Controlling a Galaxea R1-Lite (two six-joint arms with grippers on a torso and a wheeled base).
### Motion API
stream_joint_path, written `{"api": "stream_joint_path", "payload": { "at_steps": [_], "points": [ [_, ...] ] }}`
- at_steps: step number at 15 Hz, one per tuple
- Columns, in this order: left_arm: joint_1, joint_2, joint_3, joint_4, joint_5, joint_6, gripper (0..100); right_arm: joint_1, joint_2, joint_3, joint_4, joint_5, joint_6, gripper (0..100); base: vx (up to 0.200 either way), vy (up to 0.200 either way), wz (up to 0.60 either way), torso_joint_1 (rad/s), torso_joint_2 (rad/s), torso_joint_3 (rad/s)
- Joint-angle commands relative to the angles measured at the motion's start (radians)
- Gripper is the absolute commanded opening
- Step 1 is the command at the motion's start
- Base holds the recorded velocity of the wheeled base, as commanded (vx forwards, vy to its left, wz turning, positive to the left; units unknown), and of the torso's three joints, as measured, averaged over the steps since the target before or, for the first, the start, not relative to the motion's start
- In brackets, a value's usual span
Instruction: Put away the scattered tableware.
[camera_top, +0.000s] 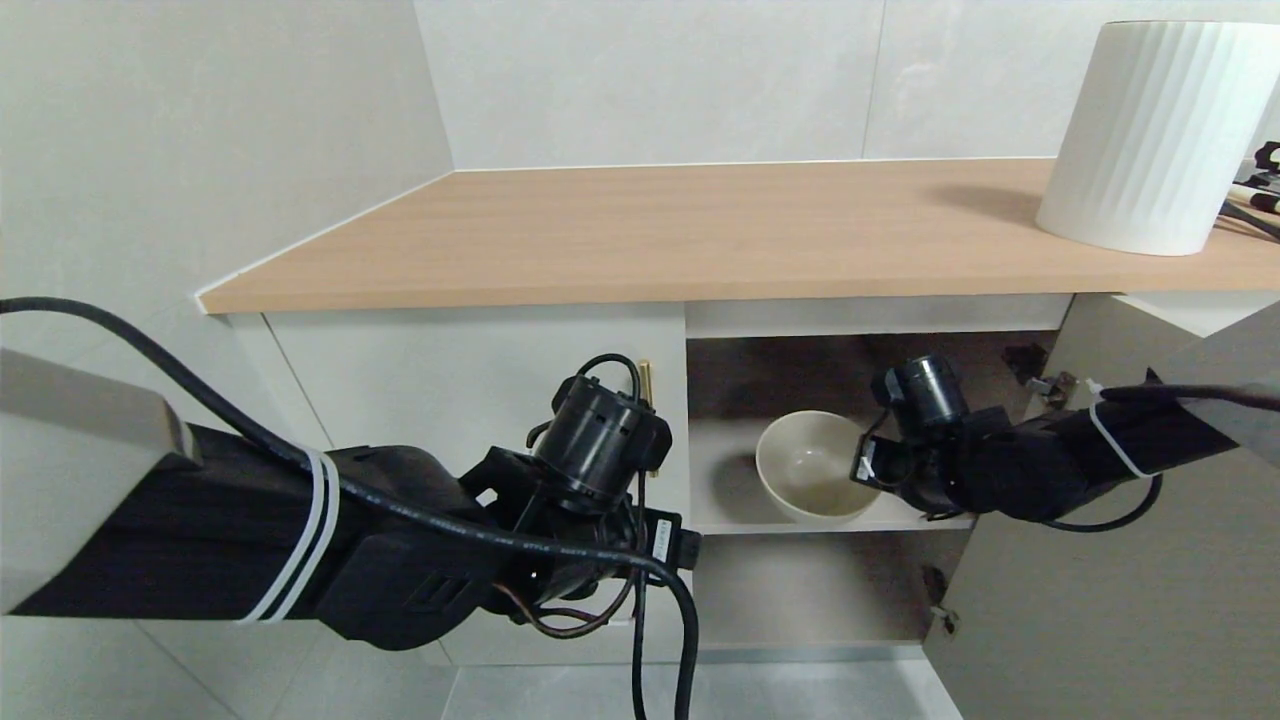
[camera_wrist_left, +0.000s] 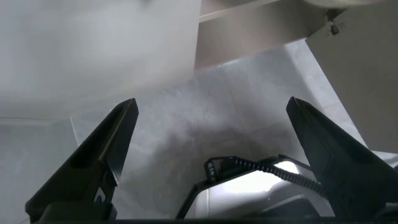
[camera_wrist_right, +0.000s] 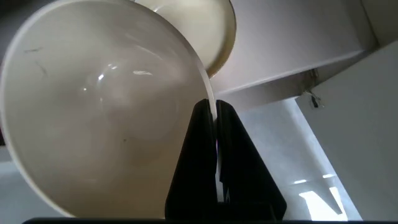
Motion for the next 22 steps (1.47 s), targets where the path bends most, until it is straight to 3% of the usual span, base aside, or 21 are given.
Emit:
{"api": "stream_joint_path", "payload": {
  "at_steps": [1, 9, 22],
  "points": [
    [0.0, -0.003, 0.0, -0.001, 0.001, -0.001, 100, -0.017, 0.05, -0.054, -0.002, 0.0, 0.003, 0, 0.0, 0.0, 0.0, 0.0, 0.0, 0.0],
    [0.002, 0.008, 0.0, -0.001, 0.001, -0.001, 100, -0.075, 0.192, -0.195, -0.005, -0.017, 0.005, 0, 0.0, 0.0, 0.0, 0.0, 0.0, 0.0],
    [0.008, 0.011, 0.0, -0.002, 0.001, -0.001, 100, -0.095, 0.26, -0.266, -0.009, -0.029, 0.005, 0, 0.0, 0.0, 0.0, 0.0, 0.0, 0.0]
  ]
}}
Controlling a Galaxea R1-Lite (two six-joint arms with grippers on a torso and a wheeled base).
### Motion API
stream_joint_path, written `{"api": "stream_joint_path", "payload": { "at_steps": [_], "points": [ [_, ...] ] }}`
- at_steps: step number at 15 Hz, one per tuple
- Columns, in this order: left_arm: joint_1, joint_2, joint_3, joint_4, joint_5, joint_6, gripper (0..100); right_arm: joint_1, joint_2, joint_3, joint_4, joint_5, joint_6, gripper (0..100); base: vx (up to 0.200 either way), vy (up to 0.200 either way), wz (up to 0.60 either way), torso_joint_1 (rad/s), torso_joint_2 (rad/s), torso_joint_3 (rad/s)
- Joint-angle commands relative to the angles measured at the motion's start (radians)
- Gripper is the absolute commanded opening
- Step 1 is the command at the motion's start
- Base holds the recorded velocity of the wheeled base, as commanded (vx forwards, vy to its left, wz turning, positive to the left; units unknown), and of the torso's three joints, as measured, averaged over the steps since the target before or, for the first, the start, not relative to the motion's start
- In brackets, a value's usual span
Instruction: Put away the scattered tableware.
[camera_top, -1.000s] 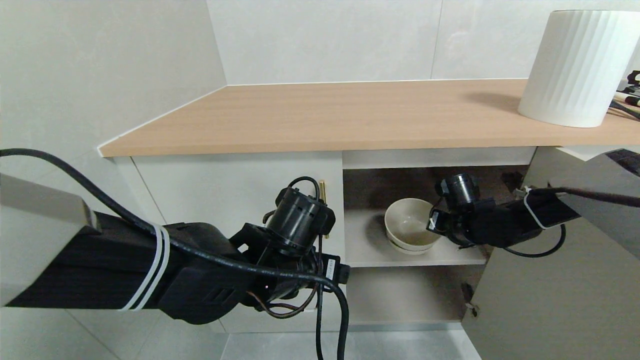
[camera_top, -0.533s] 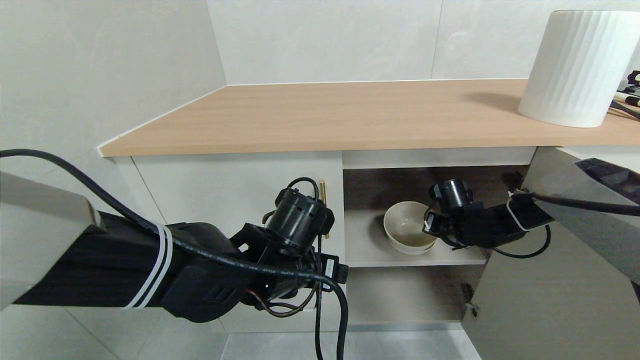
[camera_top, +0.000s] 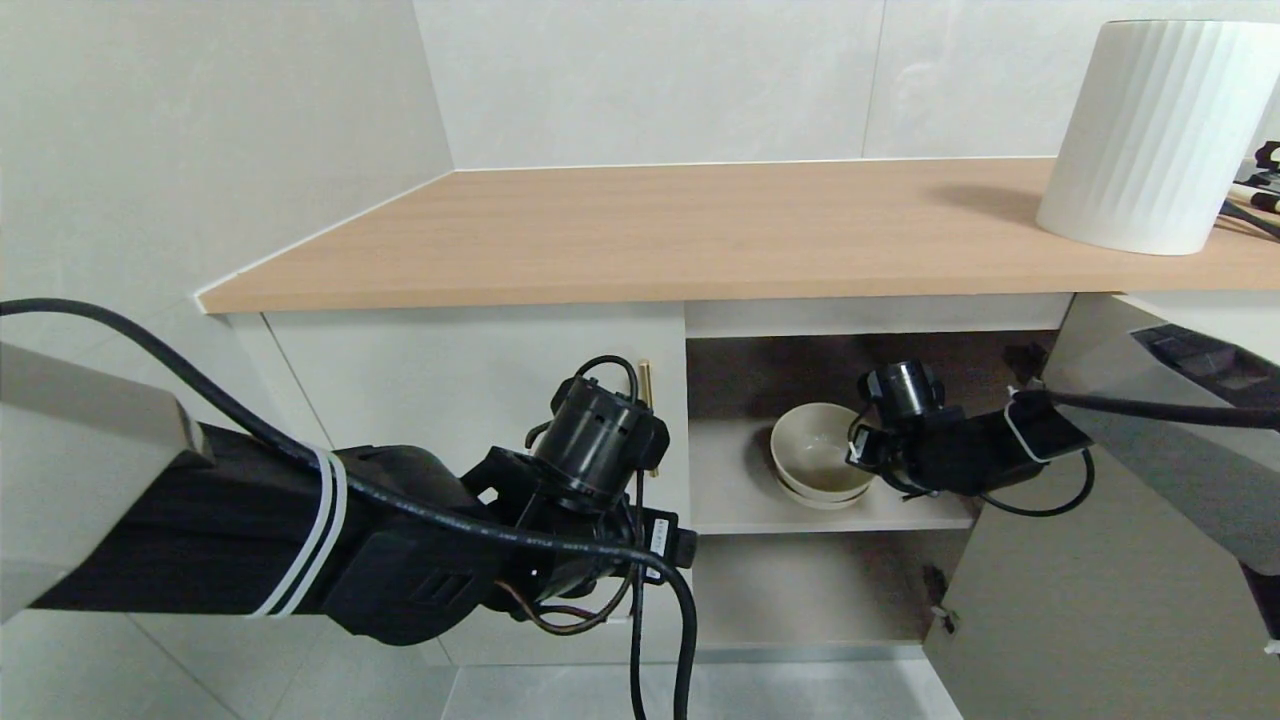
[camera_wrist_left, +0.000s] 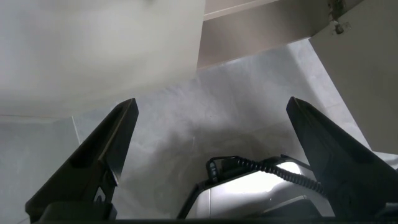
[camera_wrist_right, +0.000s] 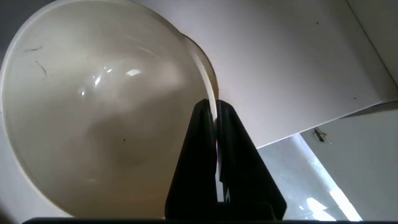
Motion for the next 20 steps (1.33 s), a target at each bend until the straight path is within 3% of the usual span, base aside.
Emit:
{"api": "stream_joint_path", "payload": {
  "at_steps": [1, 6, 7, 13, 17, 20],
  "points": [
    [0.0, 0.002, 0.0, -0.001, 0.0, 0.0, 100, -0.002, 0.005, -0.003, 0.0, 0.0, -0.001, 0, 0.0, 0.0, 0.0, 0.0, 0.0, 0.0],
    [0.0, 0.003, 0.0, -0.001, 0.0, 0.0, 100, -0.008, 0.016, -0.017, 0.003, -0.012, -0.004, 0, 0.0, 0.0, 0.0, 0.0, 0.0, 0.0],
    [0.0, 0.002, 0.0, -0.001, 0.0, 0.0, 100, -0.008, 0.016, -0.017, 0.005, -0.012, -0.006, 100, 0.0, 0.0, 0.0, 0.0, 0.0, 0.0],
    [0.006, 0.003, -0.002, -0.001, 0.0, 0.0, 100, 0.001, -0.005, -0.007, 0.011, 0.0, -0.008, 100, 0.0, 0.0, 0.0, 0.0, 0.0, 0.0],
    [0.012, 0.002, 0.0, 0.002, 0.0, 0.0, 100, 0.087, -0.174, 0.144, 0.077, 0.1, -0.009, 100, 0.0, 0.0, 0.0, 0.0, 0.0, 0.0],
    [0.037, -0.037, 0.031, 0.002, 0.0, 0.001, 100, 0.12, -0.315, 0.275, 0.117, 0.115, -0.078, 100, 0.0, 0.0, 0.0, 0.0, 0.0, 0.0]
  ]
}}
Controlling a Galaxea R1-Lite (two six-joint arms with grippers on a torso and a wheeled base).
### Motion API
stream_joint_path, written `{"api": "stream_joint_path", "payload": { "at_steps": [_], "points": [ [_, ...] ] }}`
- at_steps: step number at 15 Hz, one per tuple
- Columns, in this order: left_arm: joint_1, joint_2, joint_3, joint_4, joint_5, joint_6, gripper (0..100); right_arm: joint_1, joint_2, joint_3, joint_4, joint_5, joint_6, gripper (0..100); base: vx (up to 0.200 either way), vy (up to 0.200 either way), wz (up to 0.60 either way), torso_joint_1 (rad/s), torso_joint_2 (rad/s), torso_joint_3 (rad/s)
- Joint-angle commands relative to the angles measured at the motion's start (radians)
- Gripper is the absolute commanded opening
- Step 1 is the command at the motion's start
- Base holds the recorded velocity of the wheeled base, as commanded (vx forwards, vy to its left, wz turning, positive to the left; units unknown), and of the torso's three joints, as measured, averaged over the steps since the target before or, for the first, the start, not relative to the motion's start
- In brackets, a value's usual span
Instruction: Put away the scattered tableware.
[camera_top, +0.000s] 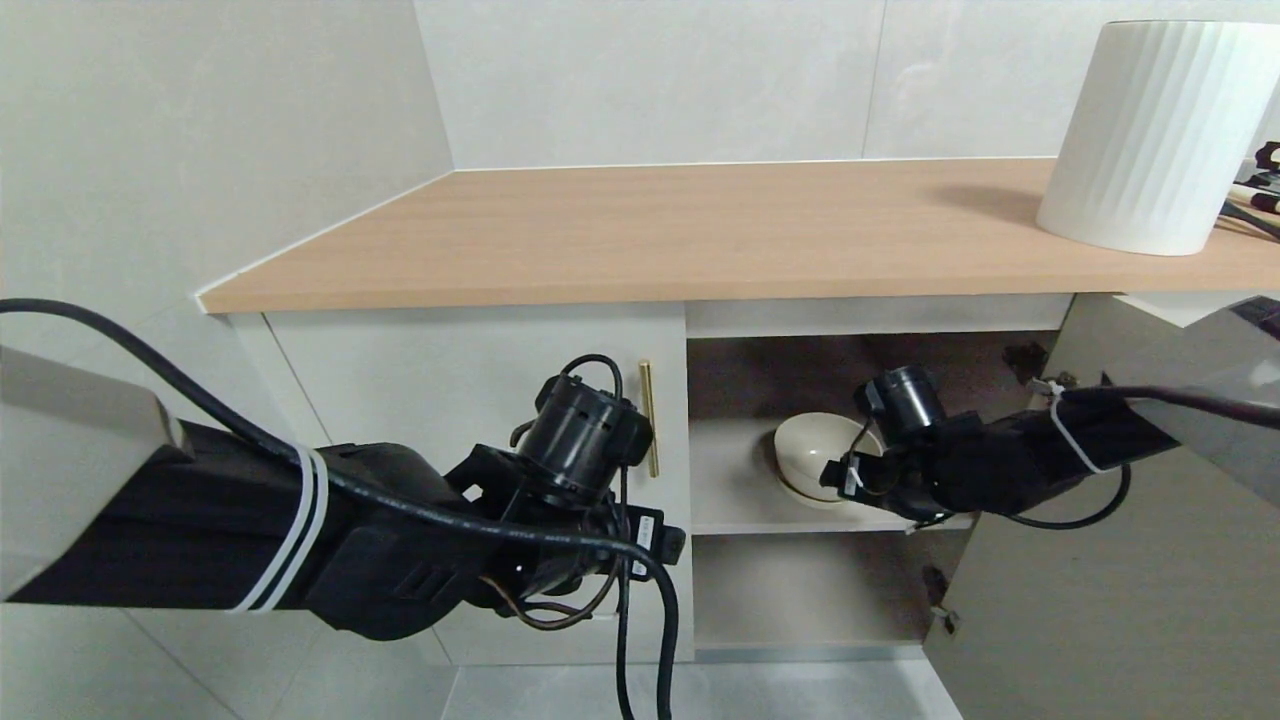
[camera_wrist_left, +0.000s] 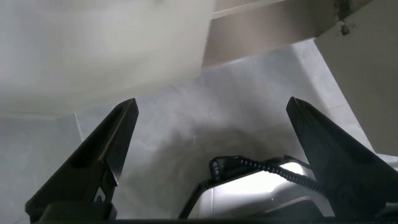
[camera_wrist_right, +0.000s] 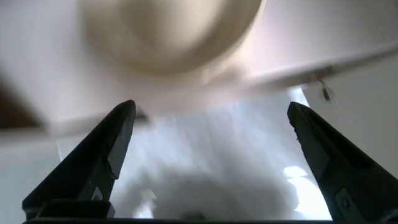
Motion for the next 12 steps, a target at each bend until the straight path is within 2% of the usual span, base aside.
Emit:
{"api": "stream_joint_path", "payload": {
  "at_steps": [1, 2, 4, 7, 10, 12],
  "points": [
    [0.008, -0.028, 0.02, -0.001, 0.002, -0.001, 100, 0.043, -0.162, 0.106, 0.046, 0.009, -0.028, 100, 0.0, 0.0, 0.0, 0.0, 0.0, 0.0],
    [0.008, -0.031, 0.021, 0.0, 0.002, -0.001, 100, 0.046, -0.171, 0.112, 0.053, 0.009, -0.029, 100, 0.0, 0.0, 0.0, 0.0, 0.0, 0.0],
    [0.021, -0.08, 0.081, -0.001, 0.013, 0.001, 100, 0.089, -0.35, 0.211, 0.103, 0.027, -0.097, 100, -0.2, 0.0, 0.0, 0.0, 0.0, 0.0],
    [0.021, -0.13, 0.13, -0.004, 0.015, 0.007, 100, 0.133, -0.485, 0.329, 0.158, 0.026, -0.112, 100, -0.2, 0.0, 0.0, 0.001, 0.01, -0.001],
    [0.044, -0.261, 0.139, 0.002, 0.015, 0.004, 100, 0.136, -0.567, 0.404, 0.161, 0.026, -0.112, 100, -0.2, 0.0, 0.0, 0.002, 0.0, 0.007],
    [0.044, -0.348, 0.216, 0.0, 0.015, 0.004, 100, 0.136, -0.611, 0.453, 0.174, 0.027, -0.109, 100, -0.2, 0.0, 0.0, 0.0, 0.0, 0.007]
  ]
}}
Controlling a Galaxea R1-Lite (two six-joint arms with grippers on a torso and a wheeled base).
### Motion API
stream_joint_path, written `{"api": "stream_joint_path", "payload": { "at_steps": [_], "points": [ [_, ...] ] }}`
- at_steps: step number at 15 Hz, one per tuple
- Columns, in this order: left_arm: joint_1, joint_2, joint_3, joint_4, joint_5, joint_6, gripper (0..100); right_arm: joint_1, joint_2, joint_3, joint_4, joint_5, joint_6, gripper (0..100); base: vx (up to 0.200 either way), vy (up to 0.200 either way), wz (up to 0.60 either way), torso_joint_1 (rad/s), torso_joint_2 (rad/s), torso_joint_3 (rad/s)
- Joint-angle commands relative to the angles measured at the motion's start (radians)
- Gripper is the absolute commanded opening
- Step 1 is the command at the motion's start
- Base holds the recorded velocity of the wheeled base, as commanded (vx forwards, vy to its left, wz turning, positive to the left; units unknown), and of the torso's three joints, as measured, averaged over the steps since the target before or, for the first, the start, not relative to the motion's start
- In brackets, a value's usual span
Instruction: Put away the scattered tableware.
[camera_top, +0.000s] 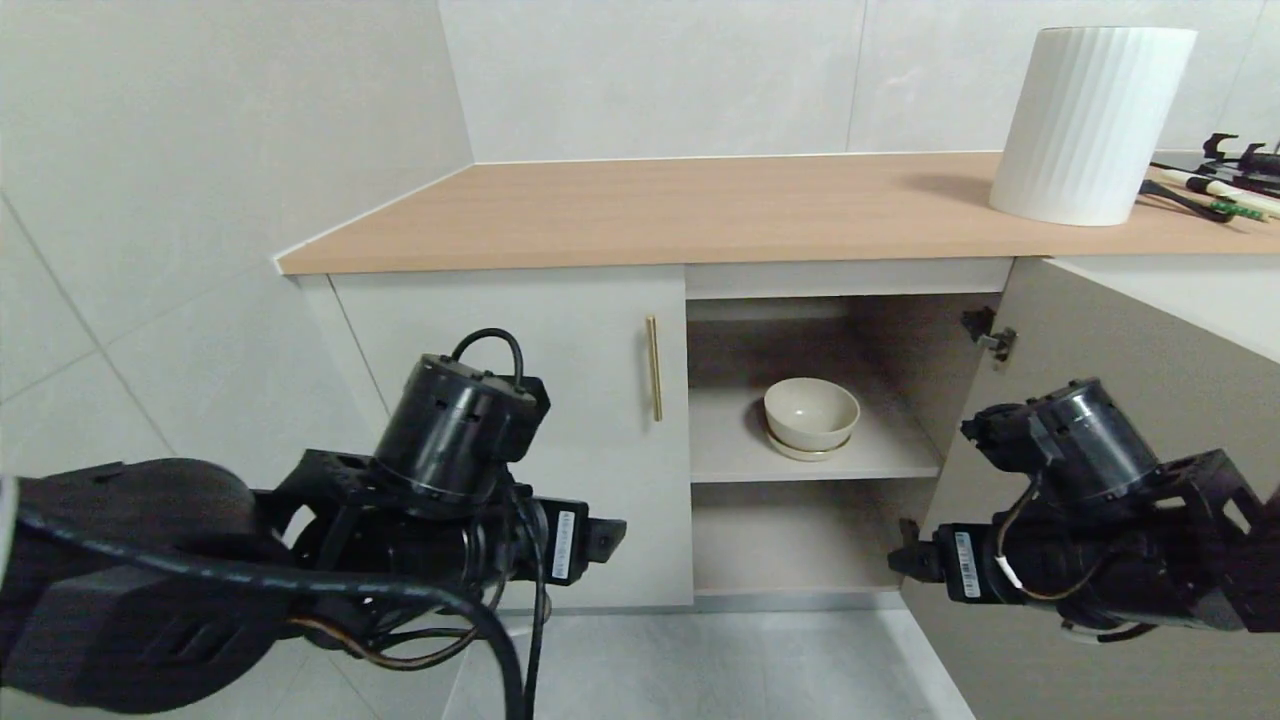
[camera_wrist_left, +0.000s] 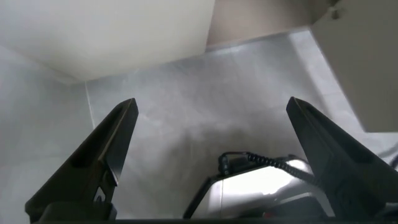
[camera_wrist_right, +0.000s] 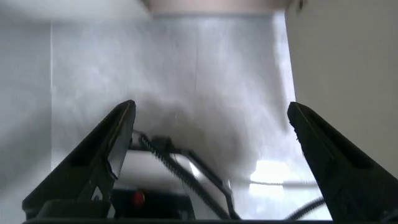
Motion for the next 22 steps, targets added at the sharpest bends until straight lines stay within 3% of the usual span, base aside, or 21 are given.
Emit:
{"api": "stream_joint_path", "payload": {
  "at_steps": [1, 4, 13, 22],
  "points": [
    [0.004, -0.143, 0.091, 0.001, 0.0, -0.001, 100, 0.004, -0.08, 0.062, 0.002, 0.0, 0.003, 100, -0.2, 0.0, 0.0, -0.007, 0.0, 0.007],
    [0.004, -0.223, 0.138, 0.001, 0.0, 0.0, 100, 0.004, -0.129, 0.109, 0.004, -0.002, -0.002, 100, -0.2, 0.0, 0.0, -0.001, 0.0, -0.001],
    [-0.001, -0.214, 0.145, -0.001, 0.015, 0.002, 100, 0.03, -0.194, 0.197, 0.059, -0.008, -0.004, 100, 0.0, 0.0, 0.0, 0.0, 0.0, 0.0],
    [-0.001, -0.191, 0.145, -0.004, 0.015, 0.0, 100, 0.016, -0.266, 0.154, 0.335, -0.009, -0.09, 100, 0.0, -0.2, 0.0, 0.0, 0.0, 0.002]
  ]
}}
